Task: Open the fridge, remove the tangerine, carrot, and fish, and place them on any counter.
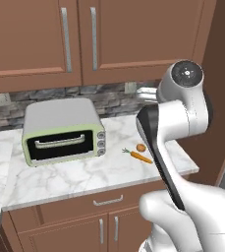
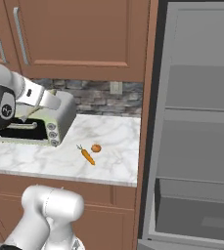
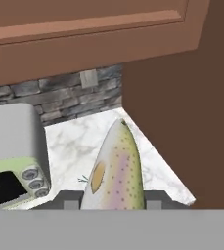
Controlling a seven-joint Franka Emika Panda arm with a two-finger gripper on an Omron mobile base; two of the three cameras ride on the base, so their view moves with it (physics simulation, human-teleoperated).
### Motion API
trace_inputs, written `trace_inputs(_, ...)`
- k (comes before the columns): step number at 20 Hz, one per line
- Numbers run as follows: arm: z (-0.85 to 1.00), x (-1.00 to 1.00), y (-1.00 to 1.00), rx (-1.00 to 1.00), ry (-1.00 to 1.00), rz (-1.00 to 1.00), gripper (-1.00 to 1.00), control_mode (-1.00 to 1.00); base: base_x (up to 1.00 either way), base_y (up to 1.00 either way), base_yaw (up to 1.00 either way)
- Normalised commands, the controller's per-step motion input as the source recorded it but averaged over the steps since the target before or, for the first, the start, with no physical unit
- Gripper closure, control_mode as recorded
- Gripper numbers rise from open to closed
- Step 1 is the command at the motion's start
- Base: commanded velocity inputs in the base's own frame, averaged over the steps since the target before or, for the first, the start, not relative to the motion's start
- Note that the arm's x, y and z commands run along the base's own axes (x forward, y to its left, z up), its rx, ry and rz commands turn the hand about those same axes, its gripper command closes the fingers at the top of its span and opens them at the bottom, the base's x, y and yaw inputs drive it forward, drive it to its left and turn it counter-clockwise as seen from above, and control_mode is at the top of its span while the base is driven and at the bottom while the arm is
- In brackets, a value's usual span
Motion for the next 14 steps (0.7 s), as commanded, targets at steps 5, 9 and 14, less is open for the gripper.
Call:
trace_inputs(5,-0.72,0.41,-0.02,0.02,0.36,0.09,1.0,-1.0,0.0,0.0,0.0)
trace_inputs(9,-0.79,0.61,0.0,0.02,0.35,0.07,1.0,-1.0,0.0,0.0,0.0)
trace_inputs(14,-0.75,0.58,0.0,0.03,0.3,0.04,1.0,-1.0,0.0,0.0,0.0)
